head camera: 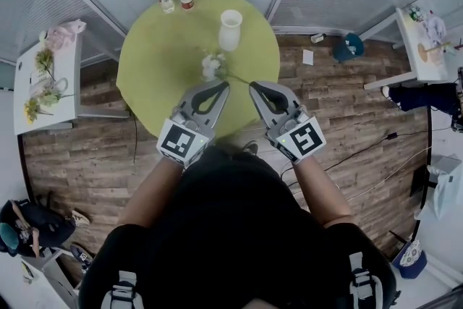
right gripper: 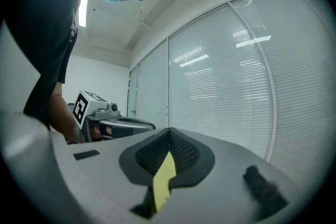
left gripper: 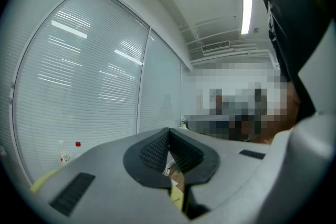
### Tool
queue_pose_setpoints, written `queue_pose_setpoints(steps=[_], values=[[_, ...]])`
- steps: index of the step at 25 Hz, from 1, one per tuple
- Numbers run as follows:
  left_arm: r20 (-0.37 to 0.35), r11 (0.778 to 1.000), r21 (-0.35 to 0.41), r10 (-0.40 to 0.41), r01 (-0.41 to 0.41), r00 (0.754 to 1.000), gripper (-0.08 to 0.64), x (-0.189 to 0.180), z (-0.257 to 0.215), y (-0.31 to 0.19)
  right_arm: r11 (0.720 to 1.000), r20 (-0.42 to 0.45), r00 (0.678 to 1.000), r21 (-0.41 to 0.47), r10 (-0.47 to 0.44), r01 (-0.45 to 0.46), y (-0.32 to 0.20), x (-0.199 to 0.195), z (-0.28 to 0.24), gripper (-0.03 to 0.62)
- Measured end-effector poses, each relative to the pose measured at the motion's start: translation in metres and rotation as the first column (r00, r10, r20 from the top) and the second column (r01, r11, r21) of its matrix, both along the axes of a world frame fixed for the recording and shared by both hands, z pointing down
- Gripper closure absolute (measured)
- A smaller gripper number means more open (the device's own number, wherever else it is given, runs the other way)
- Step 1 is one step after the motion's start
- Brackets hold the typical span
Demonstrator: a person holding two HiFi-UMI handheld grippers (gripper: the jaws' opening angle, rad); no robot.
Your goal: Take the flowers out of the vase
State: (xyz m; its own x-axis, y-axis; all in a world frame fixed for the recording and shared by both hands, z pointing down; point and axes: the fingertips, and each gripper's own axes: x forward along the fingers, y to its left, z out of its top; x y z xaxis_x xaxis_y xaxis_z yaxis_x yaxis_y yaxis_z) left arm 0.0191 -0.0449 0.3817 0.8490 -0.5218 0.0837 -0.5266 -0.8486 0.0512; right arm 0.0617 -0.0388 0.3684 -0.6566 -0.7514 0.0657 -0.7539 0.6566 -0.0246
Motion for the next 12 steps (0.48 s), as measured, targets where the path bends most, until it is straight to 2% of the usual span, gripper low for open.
queue_pose_setpoints(steps=[7, 12], values=[[-0.002, 1.000, 0.004, 0.003, -0.003, 1.000, 0.548, -0.0016, -0.0023, 0.0029, 1.000, -0.001, 1.000, 0.007, -0.003, 0.003, 0.0044, -0.0016, -0.0010, 0.574], [-0.006, 1.000, -0.020, -0.003, 0.003, 1.000, 0.548, -0.0016, 0.0000, 0.0011, 1.000, -0.008, 1.000, -0.012, 0.007, -0.007, 0.0045, 0.0025, 0.0021, 0.574]])
